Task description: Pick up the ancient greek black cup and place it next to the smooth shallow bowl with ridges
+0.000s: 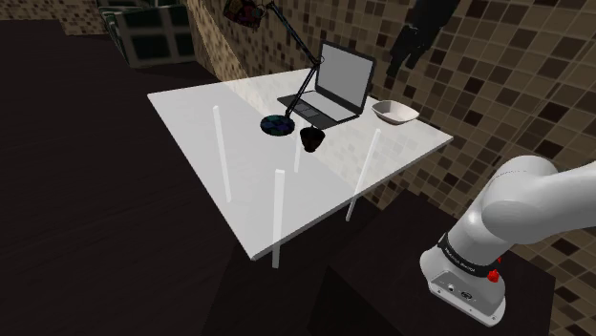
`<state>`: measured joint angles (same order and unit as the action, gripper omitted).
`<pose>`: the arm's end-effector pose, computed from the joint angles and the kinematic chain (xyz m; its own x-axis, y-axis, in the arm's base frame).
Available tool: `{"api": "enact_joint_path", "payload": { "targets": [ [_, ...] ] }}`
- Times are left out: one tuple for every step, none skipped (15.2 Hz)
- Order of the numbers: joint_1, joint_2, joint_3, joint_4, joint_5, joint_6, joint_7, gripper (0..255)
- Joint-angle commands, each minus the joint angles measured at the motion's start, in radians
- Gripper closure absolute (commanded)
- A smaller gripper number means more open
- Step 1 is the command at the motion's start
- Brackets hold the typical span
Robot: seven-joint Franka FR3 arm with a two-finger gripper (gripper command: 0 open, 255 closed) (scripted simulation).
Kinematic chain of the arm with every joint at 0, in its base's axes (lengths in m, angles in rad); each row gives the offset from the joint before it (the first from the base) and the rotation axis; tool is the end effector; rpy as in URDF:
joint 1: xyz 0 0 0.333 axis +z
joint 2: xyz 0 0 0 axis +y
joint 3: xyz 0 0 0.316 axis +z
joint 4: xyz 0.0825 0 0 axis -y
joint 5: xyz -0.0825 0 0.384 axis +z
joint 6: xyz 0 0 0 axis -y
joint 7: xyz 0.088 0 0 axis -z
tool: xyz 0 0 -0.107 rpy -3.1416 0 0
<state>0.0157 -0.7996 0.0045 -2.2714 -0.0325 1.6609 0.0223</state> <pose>0.3114 0.0037 0.6440 0.9820 -0.0003 0.1887 -0.0063 -0.9995 0.0314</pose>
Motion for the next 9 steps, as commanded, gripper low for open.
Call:
{"api": "enact_joint_path", "payload": {
  "targets": [
    [0.000,0.000,0.000,0.000,0.000,0.000,0.000,0],
    [-0.004,0.033,0.011,0.002,0.001,0.020,0.019,0],
    [-0.008,0.068,0.021,0.005,0.001,0.039,0.039,0],
    [-0.012,0.102,0.031,0.009,0.001,0.057,0.058,0],
    [-0.016,0.138,0.041,0.015,0.001,0.075,0.078,0],
    [-0.020,0.174,0.051,0.022,-0.001,0.092,0.098,0],
    [-0.024,0.211,0.060,0.030,-0.002,0.109,0.117,0],
    [-0.028,0.249,0.069,0.040,-0.004,0.124,0.137,0],
    [-0.032,0.287,0.077,0.050,-0.007,0.139,0.157,0]
  ]
}}
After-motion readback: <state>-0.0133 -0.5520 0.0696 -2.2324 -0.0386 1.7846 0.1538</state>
